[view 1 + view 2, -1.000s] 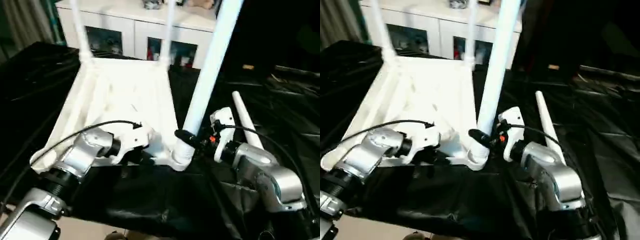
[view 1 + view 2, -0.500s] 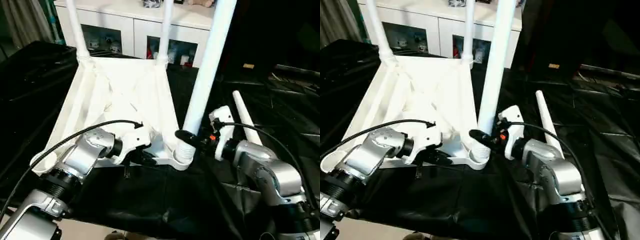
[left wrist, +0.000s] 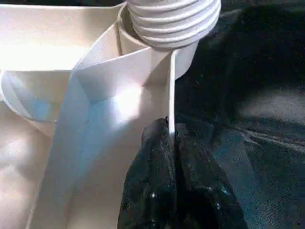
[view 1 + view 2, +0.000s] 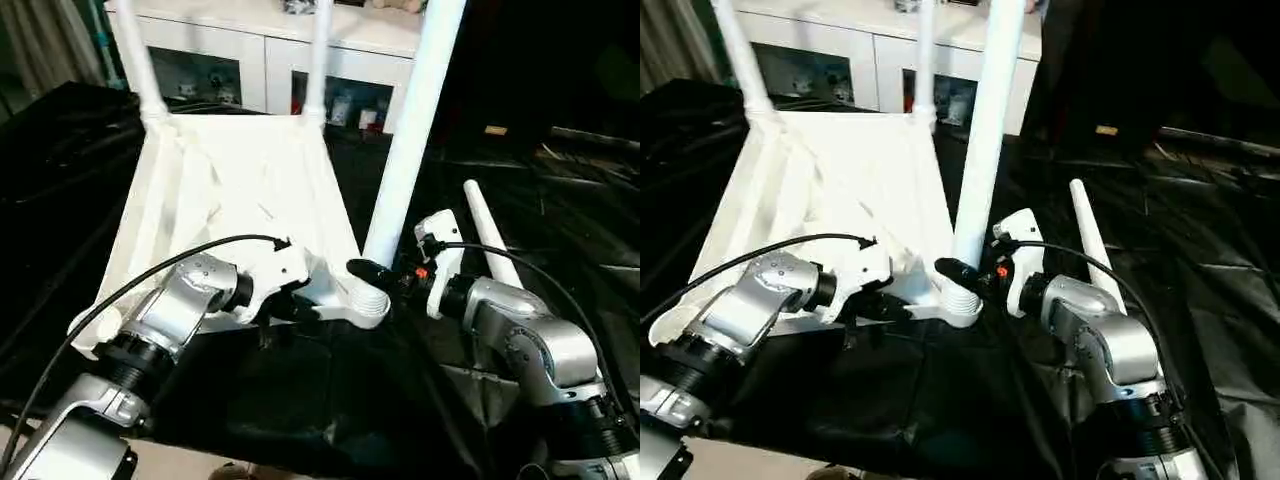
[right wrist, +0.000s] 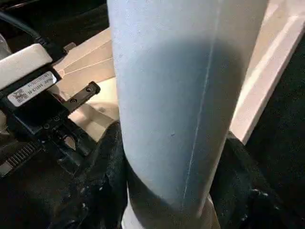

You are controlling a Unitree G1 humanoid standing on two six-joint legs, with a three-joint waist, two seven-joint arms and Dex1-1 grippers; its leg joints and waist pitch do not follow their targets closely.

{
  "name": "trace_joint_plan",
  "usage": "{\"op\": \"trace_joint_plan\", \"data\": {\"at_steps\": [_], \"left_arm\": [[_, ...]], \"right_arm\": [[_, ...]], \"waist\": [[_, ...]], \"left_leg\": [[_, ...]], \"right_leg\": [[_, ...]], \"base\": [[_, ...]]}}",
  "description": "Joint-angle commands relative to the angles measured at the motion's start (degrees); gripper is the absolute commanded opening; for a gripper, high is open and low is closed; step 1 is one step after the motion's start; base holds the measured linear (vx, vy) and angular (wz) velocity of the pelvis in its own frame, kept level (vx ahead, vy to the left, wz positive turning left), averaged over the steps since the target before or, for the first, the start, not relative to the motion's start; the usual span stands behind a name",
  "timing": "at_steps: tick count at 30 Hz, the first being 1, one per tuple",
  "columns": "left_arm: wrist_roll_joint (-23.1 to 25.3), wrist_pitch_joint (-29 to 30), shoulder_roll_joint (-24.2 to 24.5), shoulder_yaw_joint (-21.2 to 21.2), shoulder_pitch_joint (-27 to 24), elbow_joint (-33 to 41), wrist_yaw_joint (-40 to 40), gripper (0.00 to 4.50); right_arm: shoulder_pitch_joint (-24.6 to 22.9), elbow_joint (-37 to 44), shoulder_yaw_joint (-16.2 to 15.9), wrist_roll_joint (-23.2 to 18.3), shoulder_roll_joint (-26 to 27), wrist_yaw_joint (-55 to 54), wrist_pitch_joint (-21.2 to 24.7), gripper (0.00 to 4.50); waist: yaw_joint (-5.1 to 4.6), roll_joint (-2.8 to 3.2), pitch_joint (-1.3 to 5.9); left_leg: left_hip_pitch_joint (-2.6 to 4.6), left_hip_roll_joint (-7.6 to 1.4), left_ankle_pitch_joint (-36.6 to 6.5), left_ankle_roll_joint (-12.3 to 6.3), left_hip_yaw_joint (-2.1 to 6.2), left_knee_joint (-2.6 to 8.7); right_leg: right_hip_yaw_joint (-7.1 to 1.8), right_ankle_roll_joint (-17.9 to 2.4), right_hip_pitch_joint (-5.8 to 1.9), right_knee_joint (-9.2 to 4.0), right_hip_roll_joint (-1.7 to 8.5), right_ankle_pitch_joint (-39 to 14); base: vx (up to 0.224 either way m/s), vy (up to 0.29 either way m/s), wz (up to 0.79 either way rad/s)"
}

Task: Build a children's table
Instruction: Insert table leg to table base

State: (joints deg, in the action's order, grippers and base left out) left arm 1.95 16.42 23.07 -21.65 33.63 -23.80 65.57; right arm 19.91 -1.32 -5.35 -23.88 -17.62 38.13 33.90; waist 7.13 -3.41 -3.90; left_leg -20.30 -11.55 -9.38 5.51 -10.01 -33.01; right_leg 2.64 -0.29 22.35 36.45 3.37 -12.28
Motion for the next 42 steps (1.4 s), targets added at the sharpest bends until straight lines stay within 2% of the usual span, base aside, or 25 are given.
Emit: {"op": "trace_joint_plan", "data": {"at_steps": [1, 10, 15, 16, 20, 21, 23, 25, 33, 39, 42], "left_arm": [[-2.1, -0.4, -1.3, 1.8, 0.1, -0.3, -1.1, 0.00], [-1.8, -1.5, -1.5, 1.6, 0.2, -1.3, -1.0, 0.00], [-1.5, -2.2, -1.7, 1.8, 0.5, -1.9, -1.5, 0.00], [-1.5, -2.3, -1.8, 1.8, 0.6, -2.1, -1.6, 0.00], [-1.5, -2.3, -1.8, 2.0, 0.8, -2.3, -1.7, 0.00], [-1.5, -2.4, -1.7, 2.0, 0.8, -2.4, -1.6, 0.00], [-1.4, -2.6, -1.7, 2.1, 0.9, -2.6, -1.5, 0.00], [-1.3, -2.9, -1.6, 2.1, 1.2, -3.0, -1.4, 0.00], [-1.0, -4.0, -1.4, 2.2, 1.7, -4.3, -1.5, 0.00], [-0.9, -4.2, -1.2, 2.0, 1.7, -4.4, -1.2, 0.00], [-0.9, -4.3, -1.2, 1.9, 1.8, -4.5, -1.1, 0.00]], "right_arm": [[0.4, -1.4, -0.1, 1.2, -0.4, 0.6, -0.5, 1.87], [1.5, -4.9, 0.6, 1.0, 1.5, 0.5, -3.2, 1.87], [2.3, -8.4, 1.5, 0.9, 2.6, 0.1, -5.2, 1.87], [2.4, -9.1, 1.7, 0.9, 2.7, 0.2, -5.7, 1.87], [1.8, -10.3, 2.1, 1.1, 2.6, 0.2, -6.5, 1.87], [1.5, -10.4, 2.1, 1.1, 2.5, 0.3, -6.6, 1.87], [1.5, -10.7, 2.2, 1.2, 2.4, 0.3, -6.9, 1.87], [1.7, -10.8, 2.4, 1.1, 2.2, 0.3, -7.1, 1.87], [2.0, -6.9, 2.3, 0.2, 0.1, 2.3, -5.0, 1.87], [2.4, -5.1, 1.6, 0.6, -1.4, 2.8, -3.3, 1.87], [2.7, -5.2, 1.6, 0.8, -1.4, 2.7, -3.1, 1.87]], "waist": [[0.08, 0.32, 3.23], [-0.14, 0.41, 3.16], [-0.43, 0.36, 2.98], [-0.40, 0.51, 2.94], [-0.48, 0.56, 2.97], [-0.44, 0.81, 2.98], [-0.52, 0.67, 2.94], [-0.50, 0.84, 2.91], [-0.31, 0.69, 3.11], [-0.18, 0.71, 3.27], [-0.23, 0.77, 3.28]], "left_leg": [[0.36, -1.59, -14.3, 0.70, 0.63, 4.05], [0.38, -1.61, -15.2, 0.76, 0.64, 4.18], [0.44, -1.61, -16.7, 0.83, 0.72, 4.25], [0.47, -1.65, -16.8, 0.79, 0.76, 4.30], [0.43, -1.71, -16.6, 0.74, 0.77, 4.42], [0.47, -1.72, -16.5, 0.74, 0.78, 4.44], [0.44, -1.70, -16.8, 0.71, 0.76, 4.46], [0.46, -1.64, -17.1, 0.64, 0.72, 4.46], [0.35, -1.60, -15.6, 0.12, 0.63, 4.36], [0.18, -1.65, -12.8, -0.29, 0.53, 4.26], [0.16, -1.64, -13.0, -0.24, 0.51, 4.25]], "right_leg": [[-2.75, -8.1, -1.98, -5.63, 4.74, -16.4], [-2.76, -8.5, -1.92, -5.75, 4.72, -16.7], [-2.78, -7.9, -1.74, -6.14, 4.92, -20.4], [-2.79, -7.8, -1.66, -6.21, 4.91, -20.7], [-2.75, -8.1, -1.71, -6.07, 4.76, -19.2], [-2.76, -8.3, -1.70, -6.02, 4.78, -18.5], [-2.75, -8.5, -1.73, -6.05, 4.75, -18.4], [-2.79, -8.5, -1.71, -6.18, 4.76, -18.8], [-2.79, -8.2, -1.91, -6.19, 4.79, -18.8], [-2.75, -8.8, -2.11, -5.78, 4.69, -14.8], [-2.70, -9.0, -2.09, -5.78, 4.73, -14.6]], "base": [[0.000, 0.000, 0.00], [0.000, 0.000, 0.00], [0.000, 0.000, 0.00], [0.000, 0.000, 0.00], [0.000, 0.000, 0.00], [0.000, 0.000, 0.00], [0.000, 0.000, 0.00], [0.000, 0.000, 0.00], [0.000, 0.000, 0.00], [0.000, 0.000, 0.00], [0.000, 0.000, 0.00]]}}
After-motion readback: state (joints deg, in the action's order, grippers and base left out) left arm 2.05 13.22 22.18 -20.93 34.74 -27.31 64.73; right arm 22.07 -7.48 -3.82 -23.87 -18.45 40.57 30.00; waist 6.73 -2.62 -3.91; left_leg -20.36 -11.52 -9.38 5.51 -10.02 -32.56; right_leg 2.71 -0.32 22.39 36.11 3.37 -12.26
